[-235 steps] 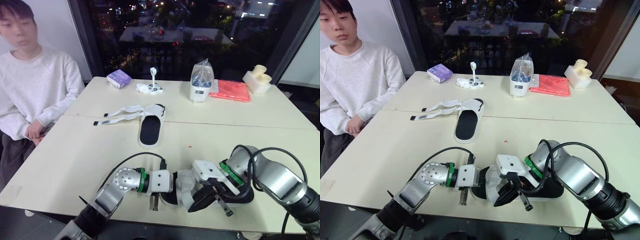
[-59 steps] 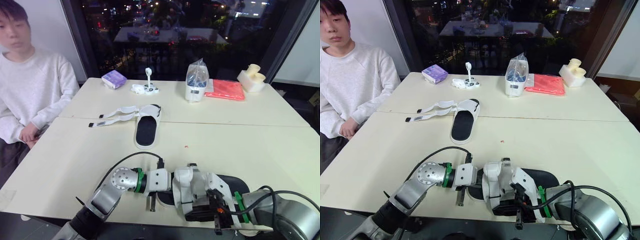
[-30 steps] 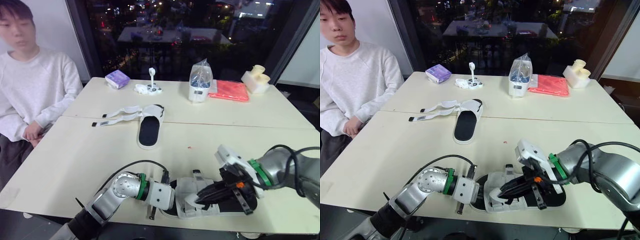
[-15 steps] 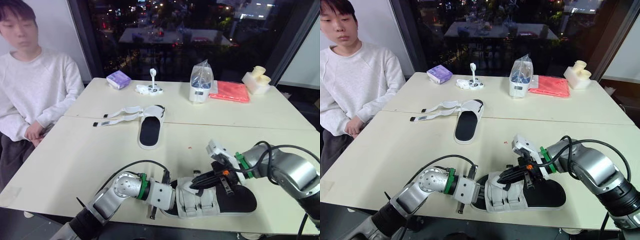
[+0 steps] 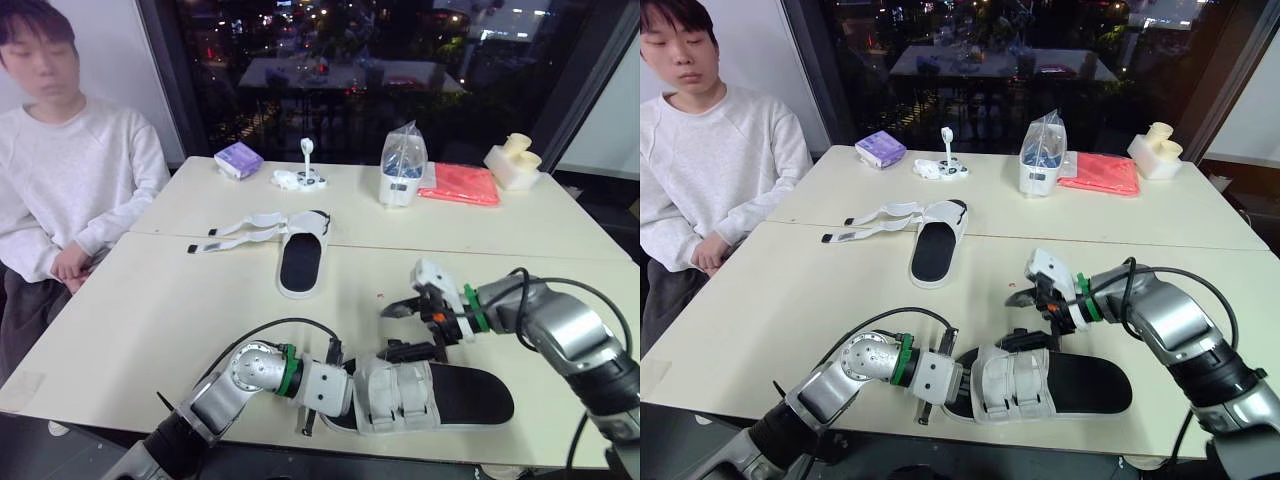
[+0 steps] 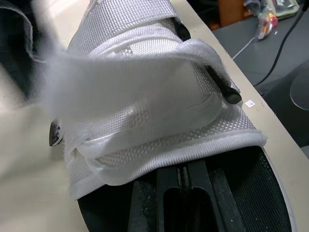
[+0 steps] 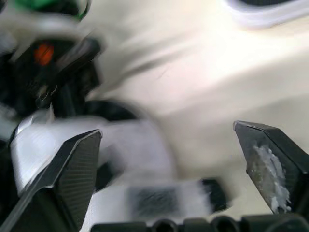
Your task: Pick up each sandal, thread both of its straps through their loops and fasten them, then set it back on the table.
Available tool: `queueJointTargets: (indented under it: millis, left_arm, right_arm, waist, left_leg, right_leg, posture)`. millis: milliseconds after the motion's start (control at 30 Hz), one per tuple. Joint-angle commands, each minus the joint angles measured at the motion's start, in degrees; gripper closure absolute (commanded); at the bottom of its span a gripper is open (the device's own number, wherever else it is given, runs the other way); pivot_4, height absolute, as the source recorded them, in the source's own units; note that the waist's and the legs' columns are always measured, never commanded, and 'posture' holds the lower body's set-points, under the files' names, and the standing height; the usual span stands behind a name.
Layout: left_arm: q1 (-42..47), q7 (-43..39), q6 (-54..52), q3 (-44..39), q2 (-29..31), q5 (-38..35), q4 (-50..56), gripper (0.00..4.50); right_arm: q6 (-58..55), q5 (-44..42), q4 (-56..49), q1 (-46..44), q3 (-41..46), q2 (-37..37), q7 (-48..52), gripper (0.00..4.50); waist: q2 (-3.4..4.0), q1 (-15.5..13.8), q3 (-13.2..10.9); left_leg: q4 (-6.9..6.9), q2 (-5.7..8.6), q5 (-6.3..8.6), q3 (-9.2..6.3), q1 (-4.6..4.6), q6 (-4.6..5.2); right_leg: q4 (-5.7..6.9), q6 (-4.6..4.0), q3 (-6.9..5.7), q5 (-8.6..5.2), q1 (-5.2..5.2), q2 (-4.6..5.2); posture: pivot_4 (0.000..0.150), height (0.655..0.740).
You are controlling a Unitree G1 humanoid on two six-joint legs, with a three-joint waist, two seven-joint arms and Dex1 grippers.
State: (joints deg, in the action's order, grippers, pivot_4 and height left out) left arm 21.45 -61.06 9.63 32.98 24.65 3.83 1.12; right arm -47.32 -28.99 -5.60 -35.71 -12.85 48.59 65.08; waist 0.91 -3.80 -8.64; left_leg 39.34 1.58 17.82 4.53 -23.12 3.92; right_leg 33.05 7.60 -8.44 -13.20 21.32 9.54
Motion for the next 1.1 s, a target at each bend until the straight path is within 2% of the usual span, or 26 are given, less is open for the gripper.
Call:
queueJointTargets:
  millis: [33, 200, 333, 500, 633, 900, 1100]
  left_arm:
    - [-1.8, -0.4, -3.6, 4.3, 1.0, 5.9, -8.1, 4.50]
    - [-1.4, -0.5, -3.4, 4.2, 1.0, 5.9, -8.3, 4.50]
    - [-1.2, -0.6, -3.2, 4.1, 1.1, 5.8, -8.6, 4.50]
    - [-1.3, -0.8, -3.2, 4.1, 1.3, 5.7, -8.3, 4.50]
    - [-1.3, -0.9, -3.2, 4.1, 1.4, 5.7, -8.1, 4.50]
    - [-1.8, -0.6, -3.6, 3.9, 1.6, 5.8, -7.6, 4.50]
    - [-2.5, 0.1, -4.3, 3.6, 1.6, 5.7, -6.9, 4.50]
  right_arm:
    - [-1.8, -1.8, 2.4, -2.9, 4.9, -1.4, -1.3, 0.05]
    - [-6.4, -4.7, 3.4, -3.8, 8.3, -2.0, -1.3, 0.05]
    - [-12.8, -11.5, -2.6, 0.9, 11.9, 0.7, 1.6, 0.05]
    - [-14.7, -14.3, -8.0, 6.0, 11.8, 1.4, 1.7, 0.05]
    - [-15.4, -14.8, -8.2, 5.7, 10.3, -0.2, 0.8, 0.05]
    - [-12.8, -12.0, -7.7, 4.7, 3.2, -1.2, 3.4, 0.05]
    - [-10.6, -9.5, -4.1, 2.4, -1.1, -2.8, 5.4, 0.05]
  waist:
    - [0.01, 0.0, 0.0]
    - [0.03, 0.0, 0.0]
    - [0.05, -0.1, 0.0]
    - [0.08, 0.1, 0.0]
    - [0.12, 0.1, 0.0]
    - [0.12, 0.1, 0.0]
    - [0.12, 0.1, 0.0]
  left_leg:
    - [0.00, 0.00, 0.00, 0.00, -0.01, 0.00]
    - [0.00, 0.00, 0.00, -0.01, -0.02, 0.00]
    - [0.00, 0.00, 0.00, -0.01, -0.03, 0.01]
    - [0.00, 0.00, 0.01, -0.01, -0.03, 0.02]
    - [0.00, 0.00, 0.12, -0.01, -0.03, 0.24]
    - [0.00, 0.00, 0.01, -0.01, -0.03, 0.05]
    - [0.00, 0.00, 0.05, -0.01, -0.03, 0.12]
  right_leg:
    - [0.00, 0.00, 0.00, 0.00, 0.00, 0.01]
    - [0.00, 0.00, 0.00, 0.00, 0.01, 0.00]
    - [0.01, 0.00, 0.00, 0.01, 0.01, 0.01]
    - [0.00, 0.00, 0.00, 0.01, 0.01, 0.03]
    - [0.00, 0.00, 0.01, 0.01, 0.01, 0.03]
    - [0.00, 0.00, 0.01, 0.01, 0.02, 0.02]
    - [0.00, 0.00, 0.01, 0.01, 0.02, 0.02]
  posture:
    - [0.150, 0.7400]
    - [0.150, 0.7400]
    - [0.150, 0.7400]
    - [0.150, 0.7400]
    - [0.150, 0.7400]
    - [0.150, 0.7400]
    - [0.150, 0.7400]
